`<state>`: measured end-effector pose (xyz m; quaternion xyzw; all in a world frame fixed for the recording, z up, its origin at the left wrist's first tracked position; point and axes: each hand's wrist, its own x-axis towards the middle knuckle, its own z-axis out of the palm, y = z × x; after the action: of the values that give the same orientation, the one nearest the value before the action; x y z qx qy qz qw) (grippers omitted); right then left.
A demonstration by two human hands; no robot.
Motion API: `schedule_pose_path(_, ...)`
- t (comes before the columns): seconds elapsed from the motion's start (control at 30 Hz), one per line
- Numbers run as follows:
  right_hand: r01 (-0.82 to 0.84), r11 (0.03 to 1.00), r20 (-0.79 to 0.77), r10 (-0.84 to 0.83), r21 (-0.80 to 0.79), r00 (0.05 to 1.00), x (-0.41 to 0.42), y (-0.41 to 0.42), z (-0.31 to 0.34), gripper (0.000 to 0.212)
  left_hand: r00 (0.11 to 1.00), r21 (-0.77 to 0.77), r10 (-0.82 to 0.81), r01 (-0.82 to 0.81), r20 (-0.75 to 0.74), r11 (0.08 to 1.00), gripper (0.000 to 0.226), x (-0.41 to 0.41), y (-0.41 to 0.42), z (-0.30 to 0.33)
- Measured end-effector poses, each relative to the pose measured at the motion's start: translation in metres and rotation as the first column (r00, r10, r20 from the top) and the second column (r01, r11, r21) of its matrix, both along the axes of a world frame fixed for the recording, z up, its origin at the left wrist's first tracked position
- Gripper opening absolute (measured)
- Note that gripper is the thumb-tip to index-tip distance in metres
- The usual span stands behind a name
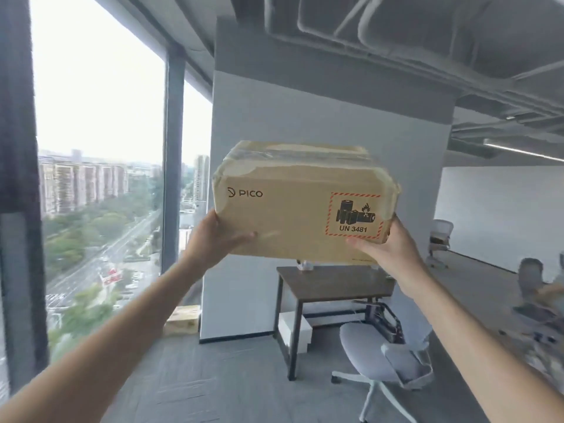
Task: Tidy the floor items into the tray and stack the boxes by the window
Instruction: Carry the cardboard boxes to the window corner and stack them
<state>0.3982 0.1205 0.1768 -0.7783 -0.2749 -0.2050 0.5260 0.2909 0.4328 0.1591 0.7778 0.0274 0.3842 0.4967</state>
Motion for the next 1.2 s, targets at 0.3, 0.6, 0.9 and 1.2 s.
schedule_pose_path(0.3,-0.238,0.968,-0.064,0.243,0.072,0.968,0.066,0.246,-0.015,0.065,0.968,0.023,0.250,-0.249,-0.006,0.968,0.072,0.002,0.216,-0.010)
schedule_pose_path(0.6,-0.395,0.916,-0.116,0.401,0.070,0.909,0.171,0.432,-0.061,0.069,0.917,0.072,0.375,-0.368,-0.137,0.927,0.071,0.052,0.379,-0.060)
schedule_pose_path(0.9,-0.471,0.880,-0.155,0.475,0.064,0.866,0.344,0.595,-0.069,0.063,0.899,0.086,0.402,-0.393,-0.176,0.916,0.059,0.208,0.533,-0.064)
schedule_pose_path(1.2,-0.489,0.871,-0.195,0.488,0.046,0.851,0.497,0.743,-0.079,0.064,0.899,0.058,0.391,-0.387,-0.200,0.920,0.066,0.350,0.669,-0.069)
